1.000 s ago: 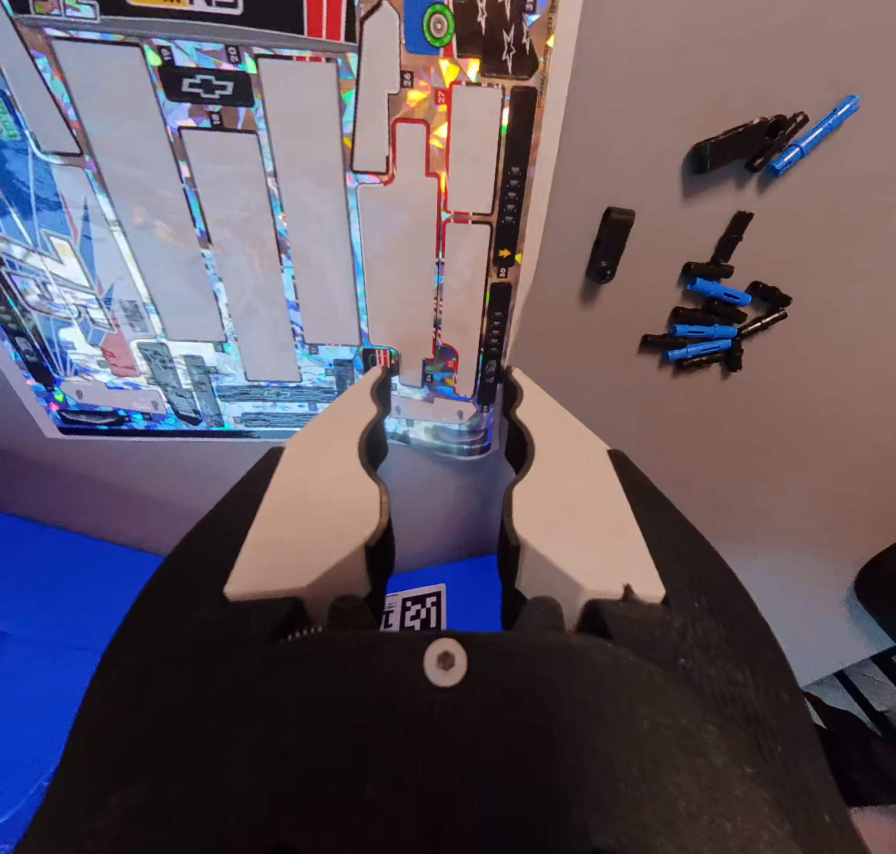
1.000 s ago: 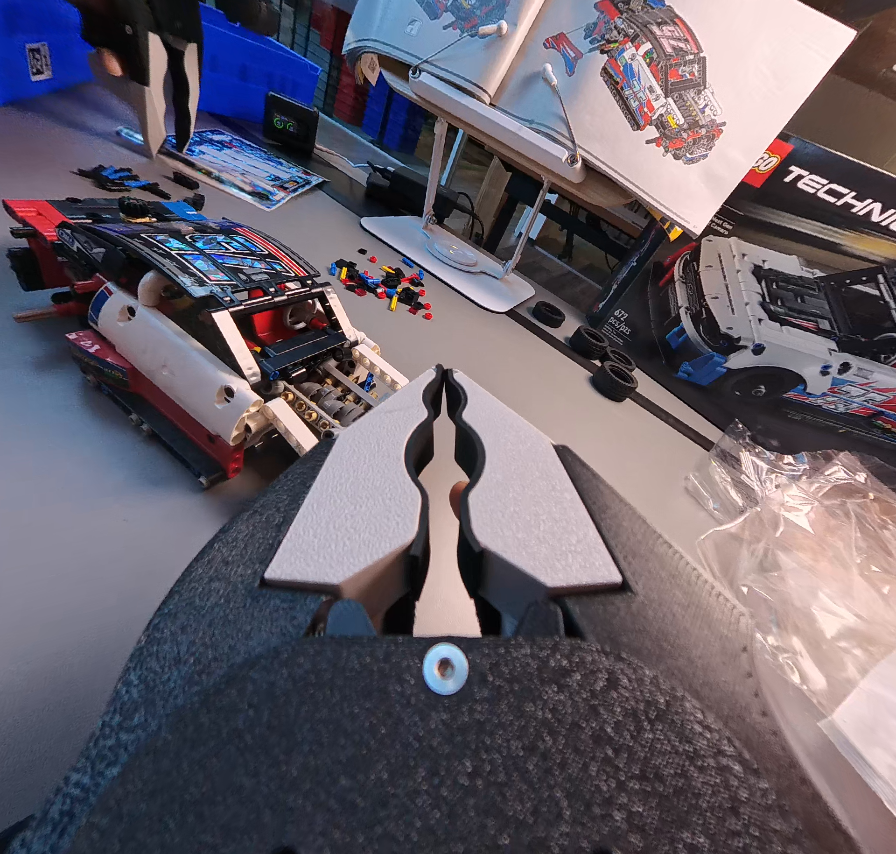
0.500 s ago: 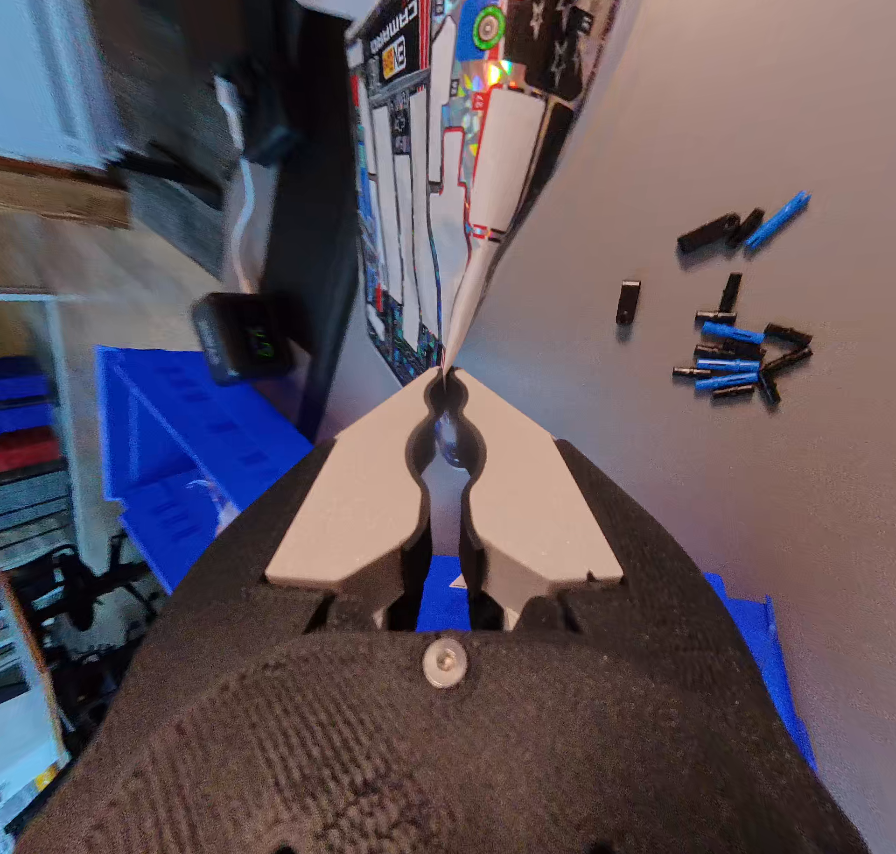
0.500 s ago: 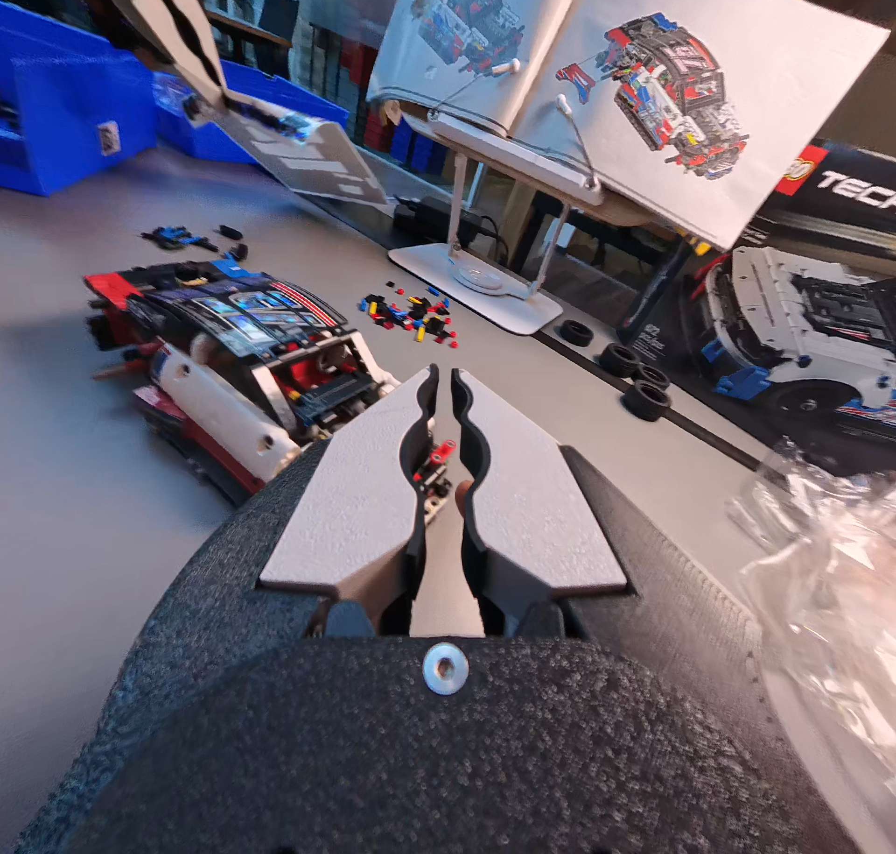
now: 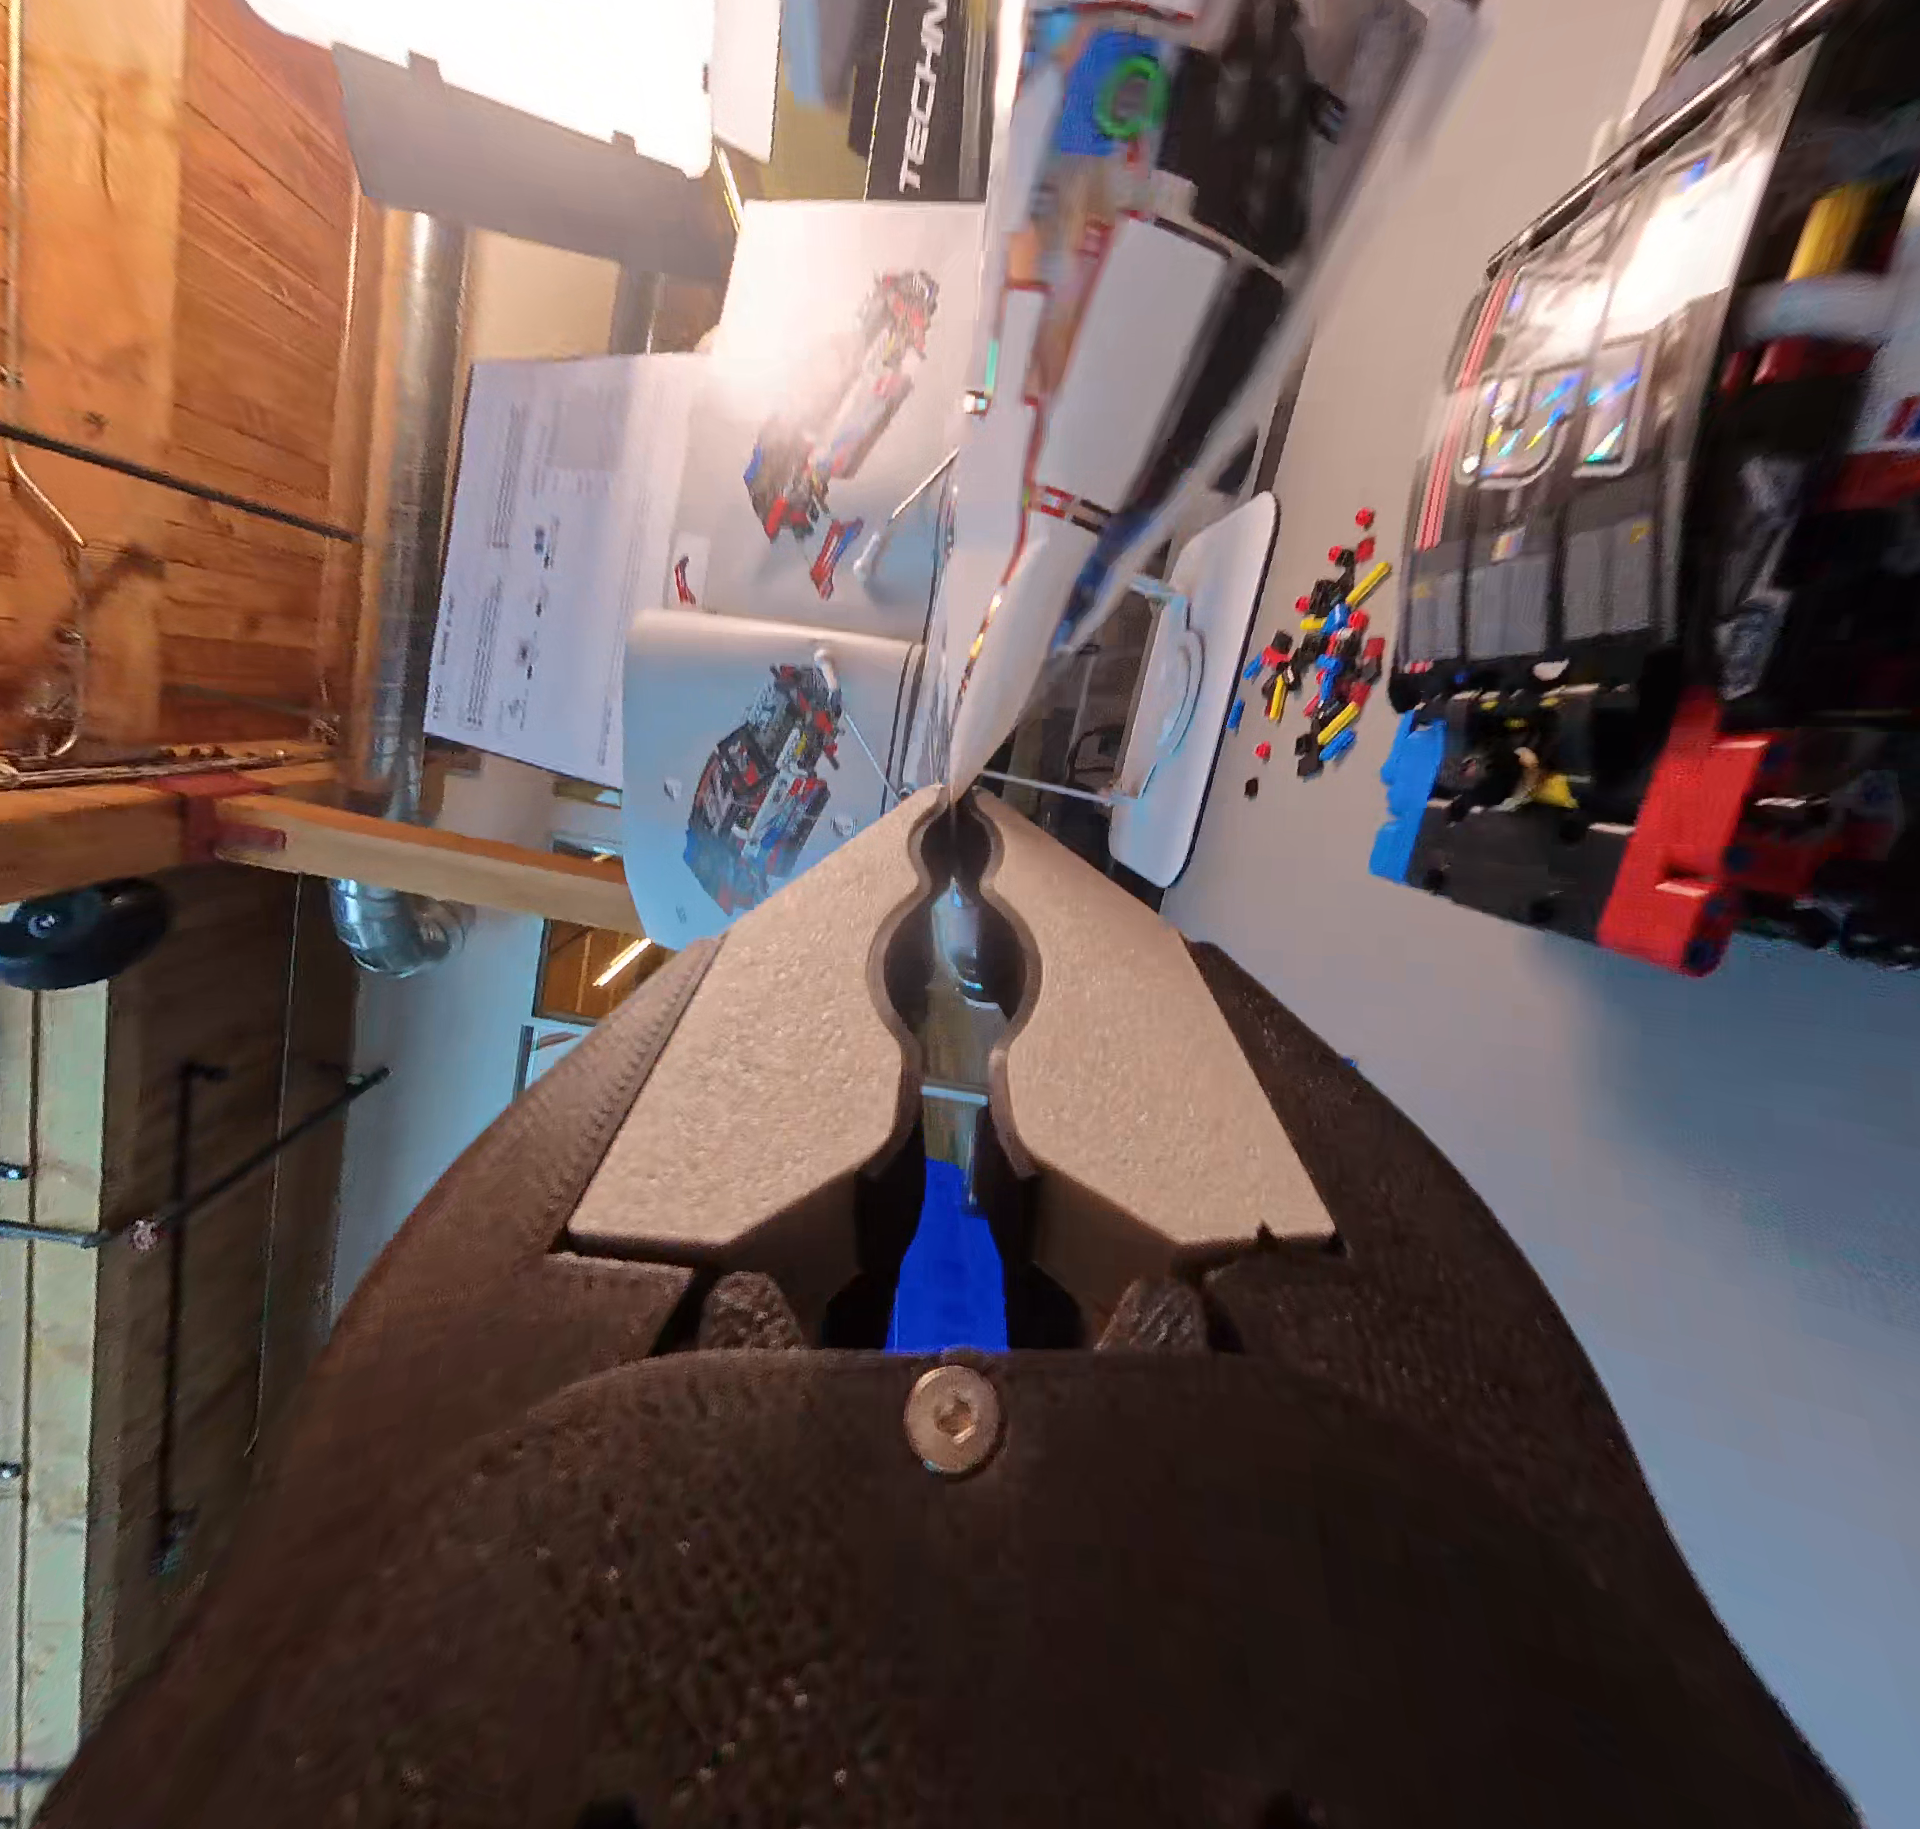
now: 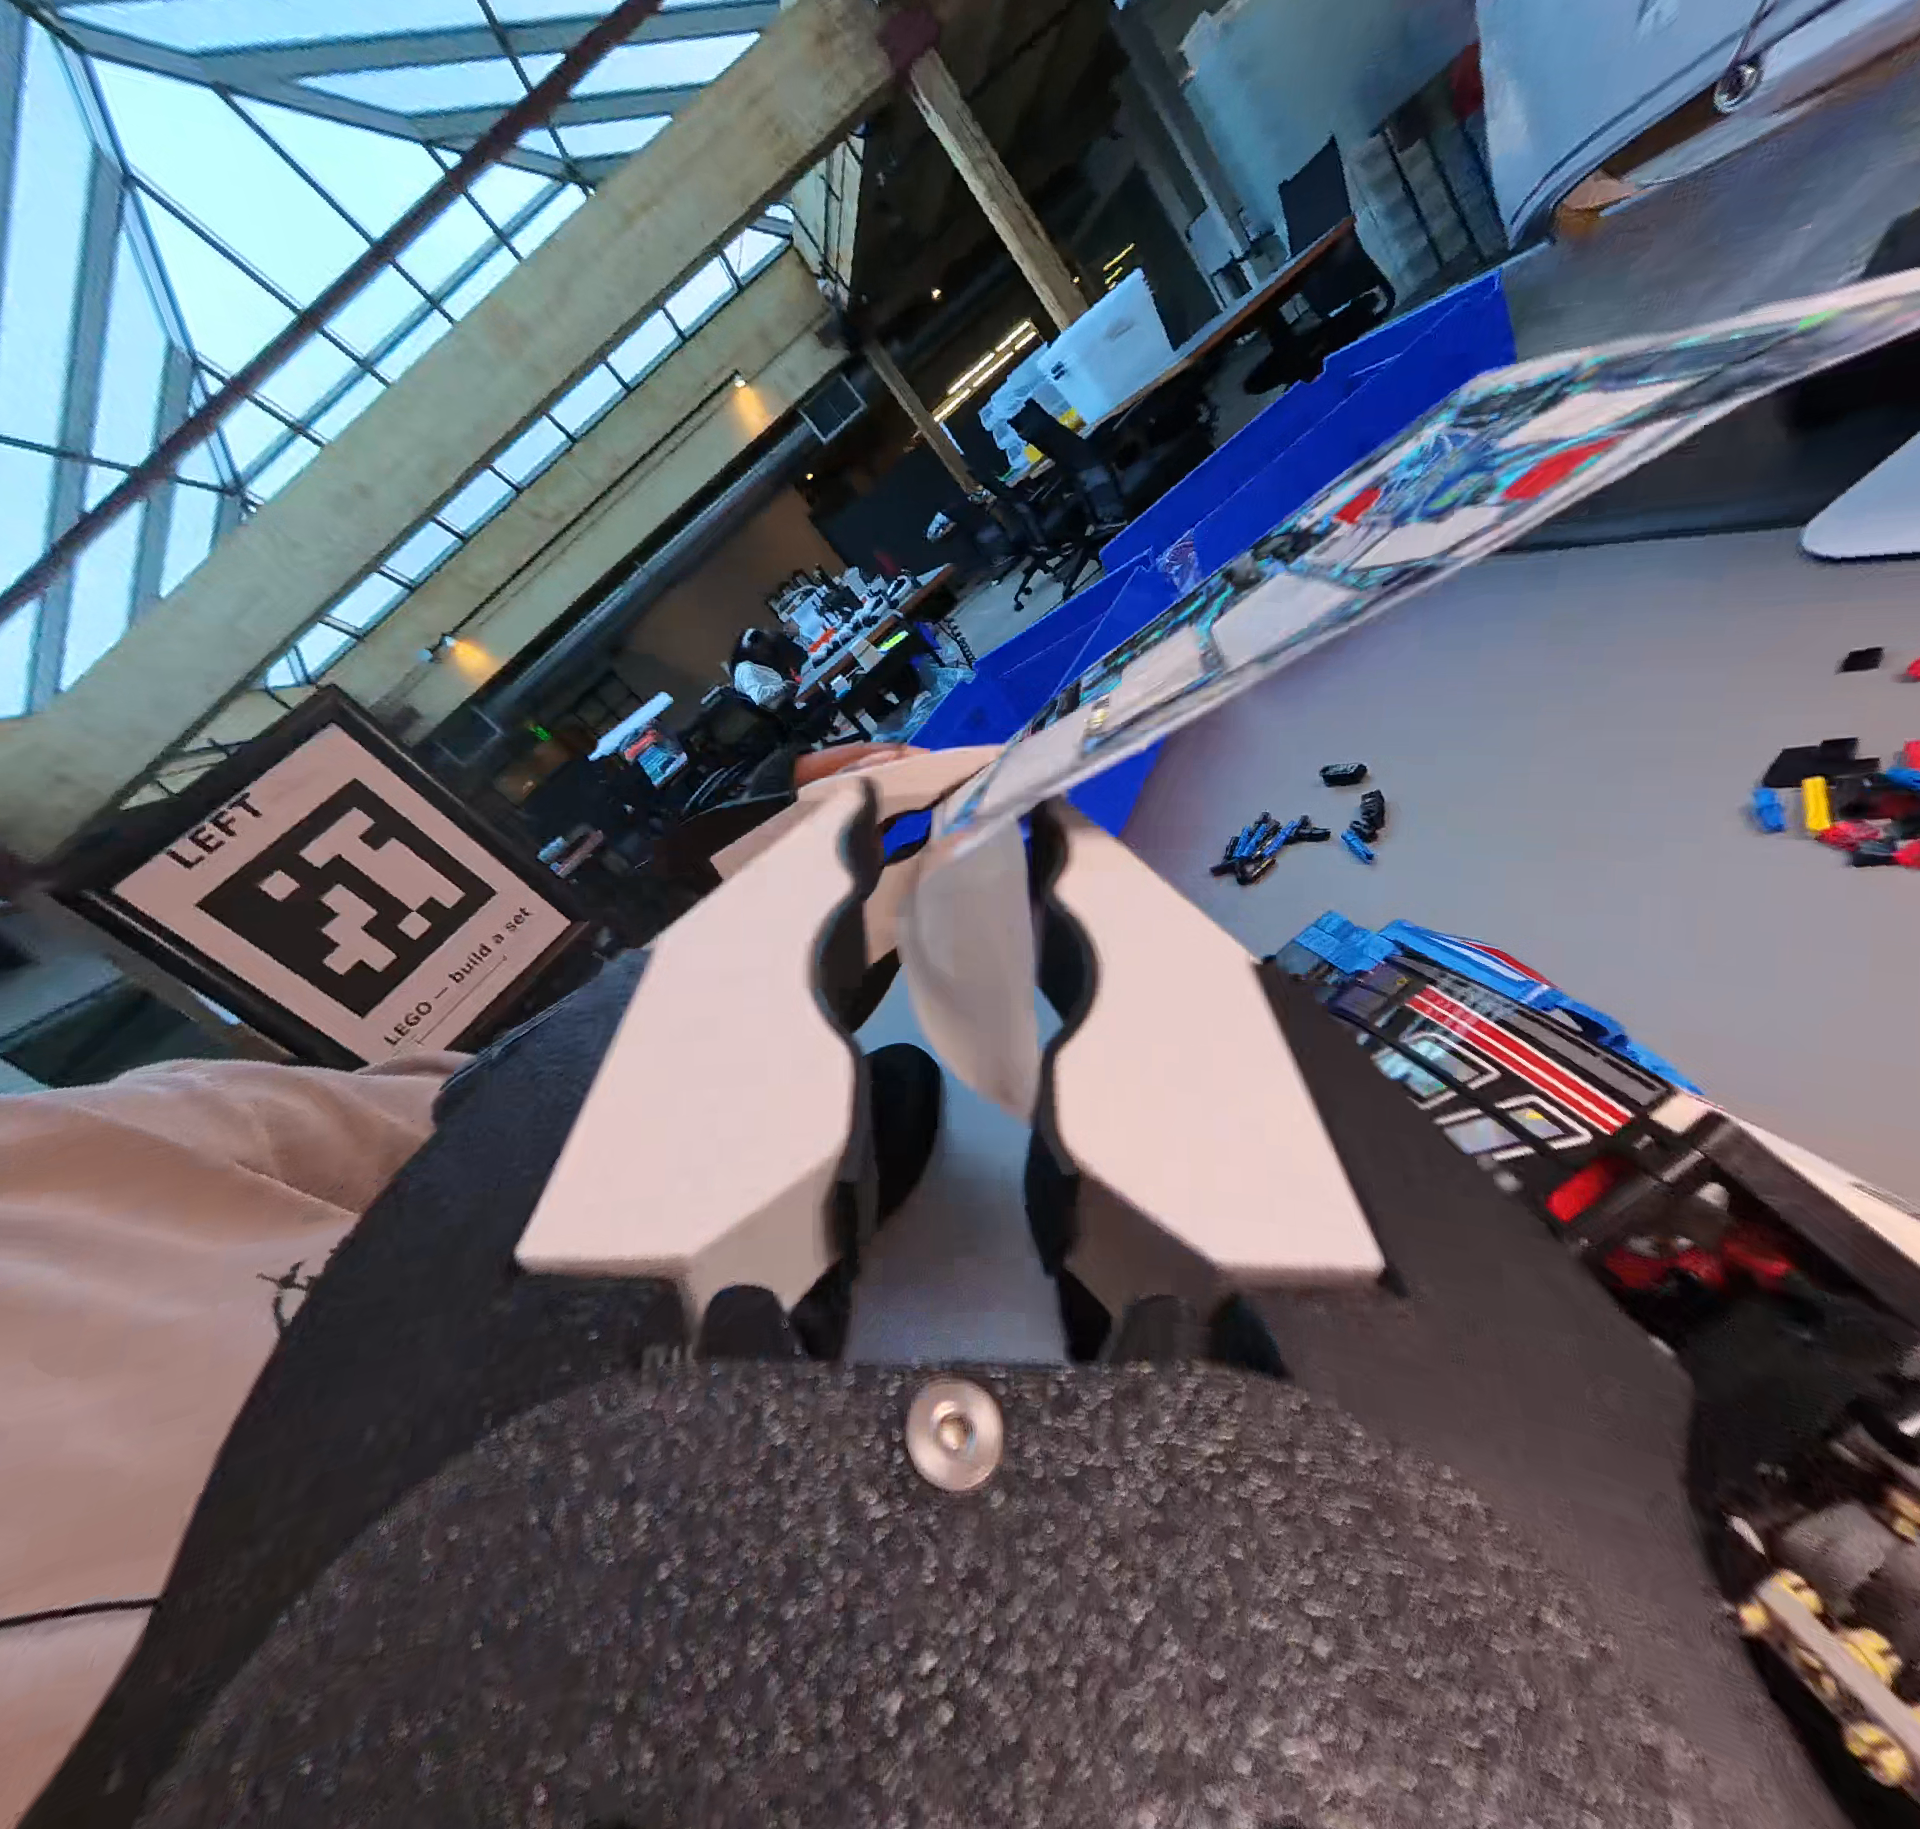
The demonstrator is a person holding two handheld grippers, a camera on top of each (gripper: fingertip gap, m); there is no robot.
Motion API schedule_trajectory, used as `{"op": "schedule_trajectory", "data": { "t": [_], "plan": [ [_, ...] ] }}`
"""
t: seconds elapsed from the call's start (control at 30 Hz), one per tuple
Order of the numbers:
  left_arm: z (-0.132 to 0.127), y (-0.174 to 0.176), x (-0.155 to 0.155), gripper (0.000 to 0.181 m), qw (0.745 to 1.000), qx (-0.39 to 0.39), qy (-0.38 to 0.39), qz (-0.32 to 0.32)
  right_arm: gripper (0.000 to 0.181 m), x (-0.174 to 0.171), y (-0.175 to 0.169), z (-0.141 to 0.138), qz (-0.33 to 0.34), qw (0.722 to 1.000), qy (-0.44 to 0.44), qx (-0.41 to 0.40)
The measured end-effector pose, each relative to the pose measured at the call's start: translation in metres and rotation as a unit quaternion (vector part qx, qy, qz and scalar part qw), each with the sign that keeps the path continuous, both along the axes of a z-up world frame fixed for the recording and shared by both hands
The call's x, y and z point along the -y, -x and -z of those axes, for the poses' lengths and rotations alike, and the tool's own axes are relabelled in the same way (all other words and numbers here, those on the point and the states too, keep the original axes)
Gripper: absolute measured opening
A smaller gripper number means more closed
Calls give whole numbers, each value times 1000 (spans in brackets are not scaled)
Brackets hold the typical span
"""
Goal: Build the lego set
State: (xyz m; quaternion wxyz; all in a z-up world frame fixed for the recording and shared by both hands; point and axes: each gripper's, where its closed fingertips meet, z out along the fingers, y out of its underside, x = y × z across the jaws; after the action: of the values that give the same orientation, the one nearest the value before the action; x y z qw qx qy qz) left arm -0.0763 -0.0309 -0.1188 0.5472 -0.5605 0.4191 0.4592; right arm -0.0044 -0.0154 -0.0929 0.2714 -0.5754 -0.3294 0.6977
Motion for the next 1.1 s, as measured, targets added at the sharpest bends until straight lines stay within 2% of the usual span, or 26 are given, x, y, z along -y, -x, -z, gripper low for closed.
{"op": "schedule_trajectory", "data": {
  "t": [0.03, 0.1, 0.13, 0.17, 0.2, 0.27, 0.33, 0.37, 0.4, 0.43, 0.5, 0.53, 0.57, 0.6, 0.63, 0.7, 0.73, 0.77, 0.87, 0.9, 0.97, 1.1],
  "plan": [
    [6, -8, 3, 0, 1000, 14, 7, 15, 0, -3, -3, 3, 3, 1000, -7, 1],
    [19, -26, 10, 22, 991, 95, 58, 74, 0, -3, -10, 6, -9, 999, -38, -7],
    [22, -40, 17, 35, 971, 179, 99, 124, 0, -1, -16, 4, -19, 998, -63, -20],
    [17, -52, 25, 48, 931, 289, 137, 173, 0, 0, -22, 2, -31, 995, -87, -34],
    [3, -58, 30, 60, 876, 399, 167, 214, 0, 2, -29, -1, -45, 992, -105, -50],
    [-26, -50, 32, 76, 760, 556, 201, 270, 0, 12, -45, -15, -87, 983, -119, -107],
    [-39, -32, 20, 80, 674, 644, 223, 286, 0, 17, -58, -22, -113, 974, -132, -146],
    [-37, -30, 16, 83, 630, 672, 254, 296, 0, 20, -61, -23, -125, 969, -140, -159],
    [-33, -34, 15, 87, 575, 695, 299, 312, 0, 22, -64, -21, -137, 965, -148, -166],
    [-33, -42, 20, 92, 500, 714, 348, 345, 0, 26, -67, -19, -149, 962, -155, -168],
    [-47, -45, 36, 92, 330, 738, 401, 431, 0, 35, -70, -10, -175, 955, -180, -156],
    [-47, -43, 40, 93, 284, 741, 408, 452, 0, 40, -72, -6, -188, 953, -188, -148],
    [-38, -43, 37, 92, 281, 744, 410, 447, 0, 43, -74, -2, -195, 952, -191, -142],
    [-28, -46, 35, 85, 291, 743, 414, 438, 0, 43, -74, 4, -196, 952, -194, -130],
    [-22, -50, 36, 79, 290, 739, 425, 434, 0, 44, -73, 11, -197, 952, -204, -113],
    [-22, -56, 43, 65, 276, 731, 435, 448, 0, 50, -70, 28, -212, 949, -223, -70],
    [-23, -58, 44, 58, 283, 725, 431, 457, 0, 53, -70, 35, -224, 946, -229, -51],
    [-21, -59, 44, 51, 297, 720, 428, 458, 0, 56, -69, 41, -235, 944, -229, -35],
    [0, -64, 37, 28, 378, 706, 431, 416, 0, 59, -67, 51, -253, 944, -212, -12],
    [5, -64, 36, 18, 397, 703, 426, 409, 0, 59, -67, 54, -257, 944, -207, -8],
    [10, -61, 32, 0, 414, 712, 408, 394, 0, 57, -65, 59, -255, 945, -203, 1],
    [15, -55, 32, 0, 419, 723, 395, 382, 0, 51, -61, 63, -243, 950, -195, 13]
  ]
}}
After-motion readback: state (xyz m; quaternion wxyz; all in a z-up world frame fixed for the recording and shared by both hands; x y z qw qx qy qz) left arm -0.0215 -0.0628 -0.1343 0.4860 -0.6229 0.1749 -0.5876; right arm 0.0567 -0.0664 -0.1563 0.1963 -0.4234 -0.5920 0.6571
